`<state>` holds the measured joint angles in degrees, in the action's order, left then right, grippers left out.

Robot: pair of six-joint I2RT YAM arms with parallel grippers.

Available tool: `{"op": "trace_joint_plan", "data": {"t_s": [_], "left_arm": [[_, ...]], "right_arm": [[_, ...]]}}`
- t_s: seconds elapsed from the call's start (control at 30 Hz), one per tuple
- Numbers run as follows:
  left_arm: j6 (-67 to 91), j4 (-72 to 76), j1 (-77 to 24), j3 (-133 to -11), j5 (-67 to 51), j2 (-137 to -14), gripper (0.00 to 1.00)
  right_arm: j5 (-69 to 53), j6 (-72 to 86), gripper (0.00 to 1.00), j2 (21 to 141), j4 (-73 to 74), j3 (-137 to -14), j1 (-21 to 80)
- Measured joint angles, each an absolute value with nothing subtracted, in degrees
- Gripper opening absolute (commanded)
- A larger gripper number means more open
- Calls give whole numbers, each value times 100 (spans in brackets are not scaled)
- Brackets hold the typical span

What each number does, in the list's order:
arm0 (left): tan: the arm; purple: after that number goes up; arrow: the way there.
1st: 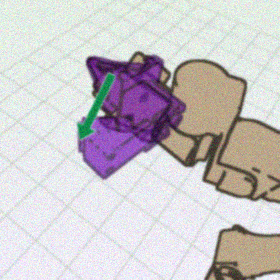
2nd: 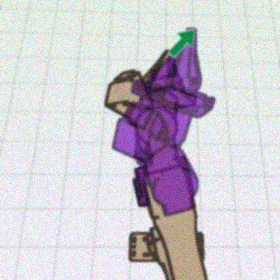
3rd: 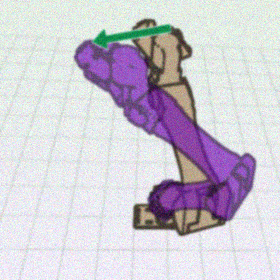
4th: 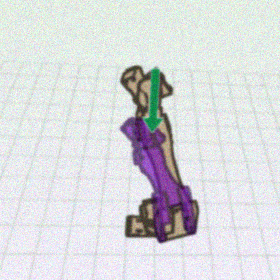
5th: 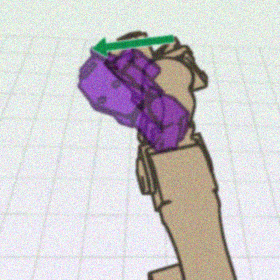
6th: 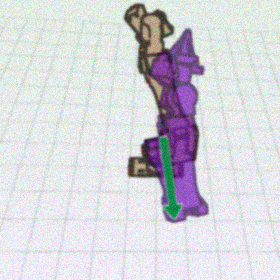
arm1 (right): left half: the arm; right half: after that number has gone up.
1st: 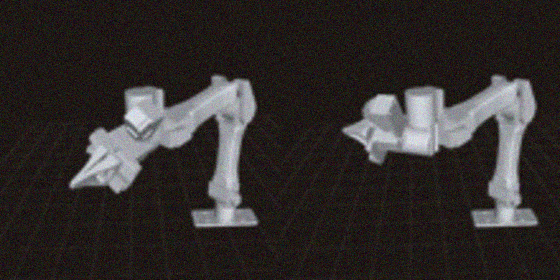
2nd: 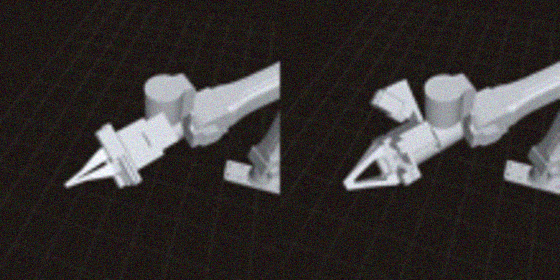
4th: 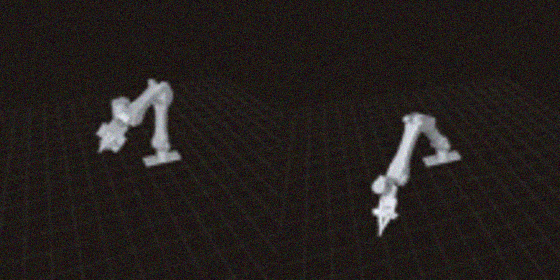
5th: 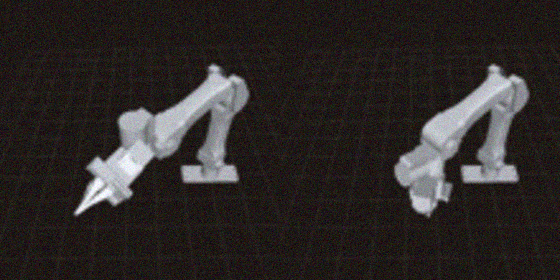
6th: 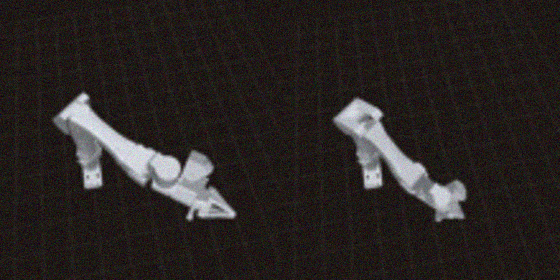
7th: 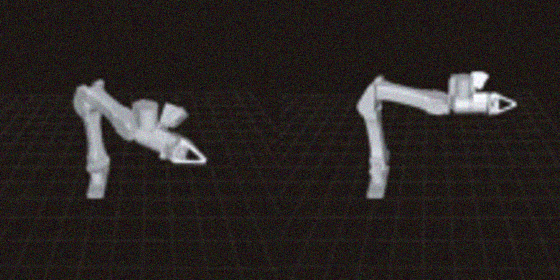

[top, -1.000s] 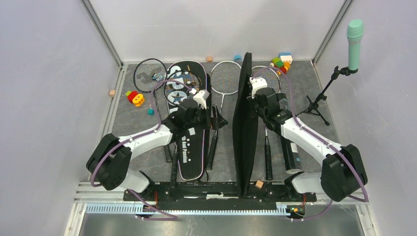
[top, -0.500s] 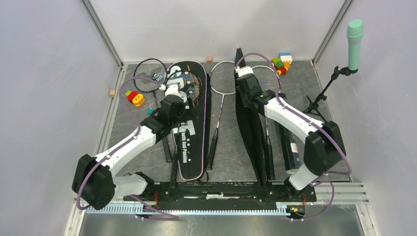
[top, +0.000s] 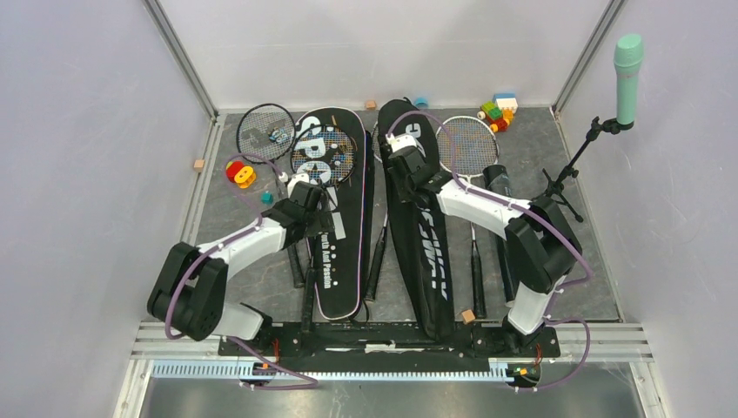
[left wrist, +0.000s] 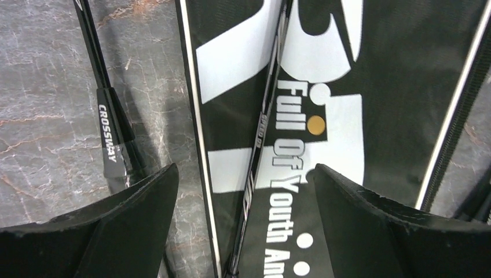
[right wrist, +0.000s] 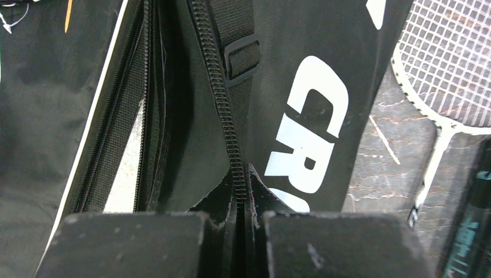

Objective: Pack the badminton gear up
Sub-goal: Pick up the racket from the center of the board.

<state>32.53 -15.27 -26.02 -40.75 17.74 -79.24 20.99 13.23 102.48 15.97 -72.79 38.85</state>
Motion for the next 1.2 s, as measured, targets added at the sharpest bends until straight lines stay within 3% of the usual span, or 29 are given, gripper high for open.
{"op": "trace_joint_plan", "data": {"t_s": [0.23, 0.4, 1.03, 1.2], "left_arm": [[3177, -1116, -2322, -4178, 1546, -8654, 64], [3098, -1052, -2285, -4558, 1496, -9056, 53], [2777, -1984, -2388, -5242, 2008, -9227, 54], [2729, -1929, -2388, -5509, 1879, -9623, 47]], "right_arm": [[1898, 1658, 0, 10086, 976, -6720, 3857], [1785, 1721, 0, 10086, 790, -6661, 3857], [1610, 1758, 0, 10077, 550, -6499, 3822], [1540, 1758, 0, 10044, 475, -6401, 3791]]}}
